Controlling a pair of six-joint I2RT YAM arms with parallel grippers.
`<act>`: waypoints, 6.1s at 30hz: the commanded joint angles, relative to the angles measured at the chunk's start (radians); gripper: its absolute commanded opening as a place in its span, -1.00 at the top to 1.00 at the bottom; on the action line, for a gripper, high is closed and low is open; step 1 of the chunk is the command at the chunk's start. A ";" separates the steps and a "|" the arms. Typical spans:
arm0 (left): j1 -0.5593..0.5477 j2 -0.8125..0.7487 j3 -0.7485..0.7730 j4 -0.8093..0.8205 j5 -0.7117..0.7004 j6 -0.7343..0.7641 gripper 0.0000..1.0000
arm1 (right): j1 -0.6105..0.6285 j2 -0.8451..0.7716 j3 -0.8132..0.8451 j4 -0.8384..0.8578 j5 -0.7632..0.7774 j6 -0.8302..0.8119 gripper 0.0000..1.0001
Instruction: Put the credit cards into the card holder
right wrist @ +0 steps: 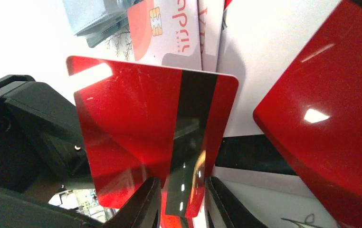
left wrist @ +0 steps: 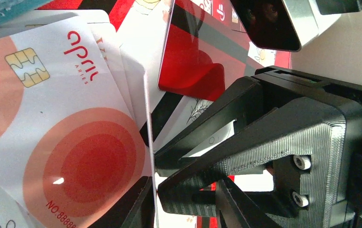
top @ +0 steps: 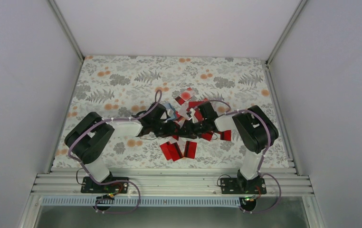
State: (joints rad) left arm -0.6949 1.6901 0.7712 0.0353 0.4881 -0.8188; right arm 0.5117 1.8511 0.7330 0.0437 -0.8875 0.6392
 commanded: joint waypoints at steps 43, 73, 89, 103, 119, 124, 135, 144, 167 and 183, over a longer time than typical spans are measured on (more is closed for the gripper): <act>0.084 -0.289 0.199 -0.501 -0.350 0.063 0.95 | -0.028 -0.102 0.284 -0.438 0.364 -0.160 0.03; 0.381 0.013 0.222 -0.345 -0.029 0.212 0.95 | -0.007 0.325 0.843 -0.409 0.123 -0.264 -0.04; 0.417 0.110 0.245 -0.348 0.086 0.257 0.95 | -0.005 0.309 0.615 -0.450 0.211 -0.244 0.06; 0.420 0.130 0.203 -0.334 0.193 0.336 0.95 | -0.003 0.305 0.544 -0.424 0.220 -0.205 0.13; 0.437 0.235 0.271 -0.356 0.310 0.432 0.95 | -0.003 0.317 0.559 -0.456 0.244 -0.255 0.14; 0.441 0.248 0.275 -0.347 0.294 0.420 0.95 | -0.004 0.307 0.569 -0.477 0.255 -0.277 0.14; 0.449 0.277 0.284 -0.296 0.282 0.378 0.95 | -0.004 0.292 0.543 -0.493 0.257 -0.307 0.14; 0.449 0.275 0.290 -0.263 0.276 0.315 0.95 | -0.005 0.298 0.515 -0.474 0.243 -0.301 0.14; 0.375 0.227 0.189 -0.150 0.220 0.140 0.95 | -0.004 0.316 0.474 -0.374 0.212 -0.199 0.22; 0.316 0.198 0.262 -0.323 0.075 0.231 0.46 | -0.005 0.282 0.421 -0.341 0.221 -0.177 0.24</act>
State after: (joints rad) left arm -0.3470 1.8980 1.0069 -0.1761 0.6506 -0.6285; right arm 0.4877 2.0853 1.2247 -0.1452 -0.7551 0.4496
